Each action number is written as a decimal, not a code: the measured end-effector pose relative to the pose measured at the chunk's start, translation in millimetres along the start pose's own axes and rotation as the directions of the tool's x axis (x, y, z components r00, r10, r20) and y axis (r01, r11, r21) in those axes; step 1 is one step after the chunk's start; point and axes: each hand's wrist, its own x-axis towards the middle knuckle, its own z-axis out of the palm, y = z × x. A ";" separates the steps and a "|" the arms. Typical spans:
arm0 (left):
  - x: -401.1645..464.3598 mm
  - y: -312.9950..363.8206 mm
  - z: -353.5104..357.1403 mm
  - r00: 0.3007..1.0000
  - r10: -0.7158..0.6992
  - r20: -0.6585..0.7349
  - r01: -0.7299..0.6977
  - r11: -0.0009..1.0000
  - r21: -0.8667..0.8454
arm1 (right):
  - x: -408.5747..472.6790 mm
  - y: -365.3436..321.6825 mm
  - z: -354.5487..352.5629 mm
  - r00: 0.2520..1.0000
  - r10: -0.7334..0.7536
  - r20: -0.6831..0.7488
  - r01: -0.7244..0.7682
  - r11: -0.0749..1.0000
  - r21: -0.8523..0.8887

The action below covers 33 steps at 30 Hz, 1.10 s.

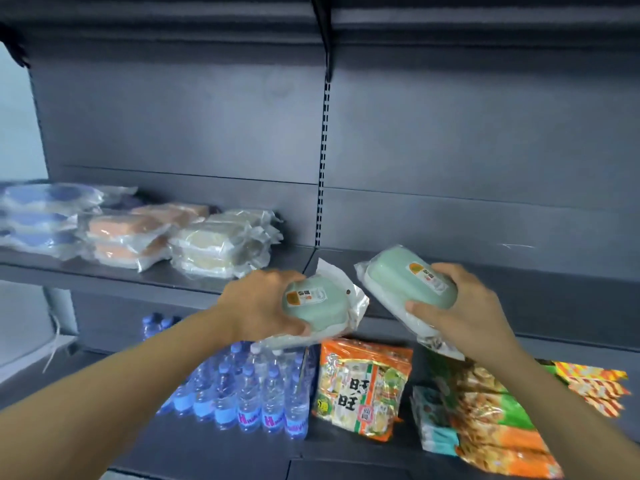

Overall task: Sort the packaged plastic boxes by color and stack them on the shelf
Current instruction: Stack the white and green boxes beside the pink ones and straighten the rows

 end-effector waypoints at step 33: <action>116.0 -114.5 56.0 0.995 -0.044 -0.088 -0.008 0.855 -0.519 | 167.4 -74.7 150.9 0.854 -0.099 0.510 0.151 0.987 -0.061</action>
